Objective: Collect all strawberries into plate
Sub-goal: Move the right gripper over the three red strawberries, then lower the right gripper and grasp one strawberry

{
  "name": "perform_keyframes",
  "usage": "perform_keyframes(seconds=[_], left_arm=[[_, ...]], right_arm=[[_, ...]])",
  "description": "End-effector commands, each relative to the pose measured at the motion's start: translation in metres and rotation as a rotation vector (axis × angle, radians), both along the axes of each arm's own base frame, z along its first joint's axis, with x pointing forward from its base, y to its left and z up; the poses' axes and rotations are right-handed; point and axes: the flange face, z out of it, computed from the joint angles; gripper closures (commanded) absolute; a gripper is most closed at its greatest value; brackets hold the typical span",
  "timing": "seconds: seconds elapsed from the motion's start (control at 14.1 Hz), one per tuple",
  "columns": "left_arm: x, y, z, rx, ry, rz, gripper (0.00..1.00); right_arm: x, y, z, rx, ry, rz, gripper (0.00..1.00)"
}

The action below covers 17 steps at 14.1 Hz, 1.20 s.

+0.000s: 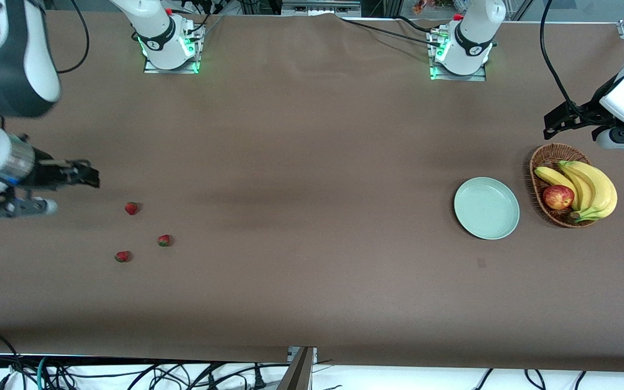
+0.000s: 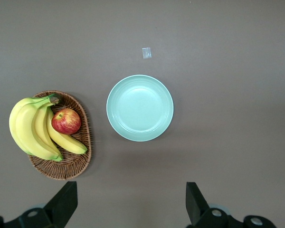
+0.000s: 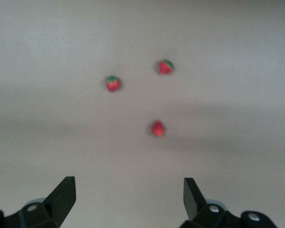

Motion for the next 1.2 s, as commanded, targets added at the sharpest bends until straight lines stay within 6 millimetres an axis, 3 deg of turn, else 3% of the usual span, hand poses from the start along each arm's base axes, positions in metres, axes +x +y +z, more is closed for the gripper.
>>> perform_keyframes(seconds=[0.0,0.14,0.64,0.85,1.13], left_arm=[[-0.003,-0.002,0.003,-0.017,0.004,0.002,0.00],[-0.002,-0.002,0.003,-0.017,0.002,0.002,0.00],[-0.003,-0.001,0.003,-0.017,0.004,0.001,0.00],[-0.003,-0.001,0.002,-0.017,0.005,-0.001,0.00],[-0.003,-0.001,0.002,-0.017,0.005,-0.001,0.00]], right_arm=[[0.021,0.037,-0.052,0.012,-0.006,0.033,0.00],[0.032,0.053,-0.092,0.013,-0.022,0.055,0.00],[0.047,0.054,-0.209,0.018,-0.020,0.061,0.00],[0.049,0.051,-0.241,0.021,-0.034,0.062,0.00],[0.044,0.051,-0.268,0.022,-0.032,0.065,0.00]])
